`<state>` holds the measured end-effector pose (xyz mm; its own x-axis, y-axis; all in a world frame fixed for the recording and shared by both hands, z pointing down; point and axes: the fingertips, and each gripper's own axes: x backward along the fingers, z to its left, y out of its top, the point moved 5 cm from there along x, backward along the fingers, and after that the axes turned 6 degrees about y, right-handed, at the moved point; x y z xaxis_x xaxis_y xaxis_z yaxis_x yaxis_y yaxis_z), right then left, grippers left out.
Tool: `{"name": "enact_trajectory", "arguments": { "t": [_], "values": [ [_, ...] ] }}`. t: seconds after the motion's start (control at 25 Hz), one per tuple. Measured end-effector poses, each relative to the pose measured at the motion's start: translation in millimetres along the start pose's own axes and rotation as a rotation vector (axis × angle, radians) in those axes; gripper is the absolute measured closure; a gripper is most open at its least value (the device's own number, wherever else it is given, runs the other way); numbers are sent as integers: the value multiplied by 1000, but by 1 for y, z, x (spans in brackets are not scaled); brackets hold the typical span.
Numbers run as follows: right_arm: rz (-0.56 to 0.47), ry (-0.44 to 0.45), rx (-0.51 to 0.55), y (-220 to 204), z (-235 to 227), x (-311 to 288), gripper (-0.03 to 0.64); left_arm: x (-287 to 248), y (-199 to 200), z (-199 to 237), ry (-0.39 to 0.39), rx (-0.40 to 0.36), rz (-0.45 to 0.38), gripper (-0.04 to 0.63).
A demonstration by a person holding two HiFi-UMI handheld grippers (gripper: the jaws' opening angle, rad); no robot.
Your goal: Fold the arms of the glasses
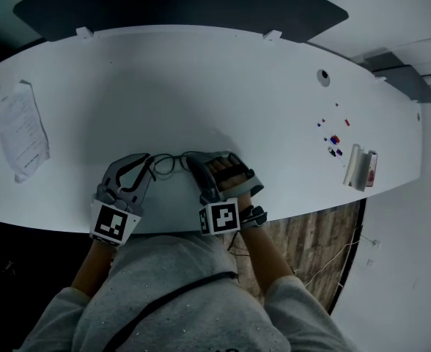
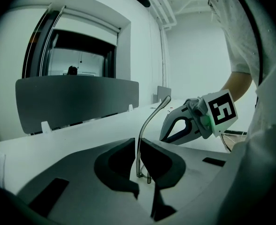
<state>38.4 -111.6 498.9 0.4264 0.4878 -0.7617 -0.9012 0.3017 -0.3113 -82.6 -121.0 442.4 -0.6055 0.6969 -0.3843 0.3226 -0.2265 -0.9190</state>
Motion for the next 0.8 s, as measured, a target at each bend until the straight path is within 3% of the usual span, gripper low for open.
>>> {"name": "enact_trajectory", "arguments": {
  "t": [0.12,0.24,0.52,0.6,0.8],
  "values": [
    [-2,2,-1,1,1,-1,583,3,2,-3,2,-65,4,563],
    [-19,0,-39,2,0,-1,583,6,-1,-3,13,-76,18,539],
    [-204,62,-448,0,-10,15,572,12,-9,0,6,-29,39,531],
    [-222,115,-516,-8,-8,19,485,13,-12,-2,-9,-43,65,502],
    [-205,171,-613,-32,-2,15,485,20,-25,-5,-24,-111,141,449]
  ]
}}
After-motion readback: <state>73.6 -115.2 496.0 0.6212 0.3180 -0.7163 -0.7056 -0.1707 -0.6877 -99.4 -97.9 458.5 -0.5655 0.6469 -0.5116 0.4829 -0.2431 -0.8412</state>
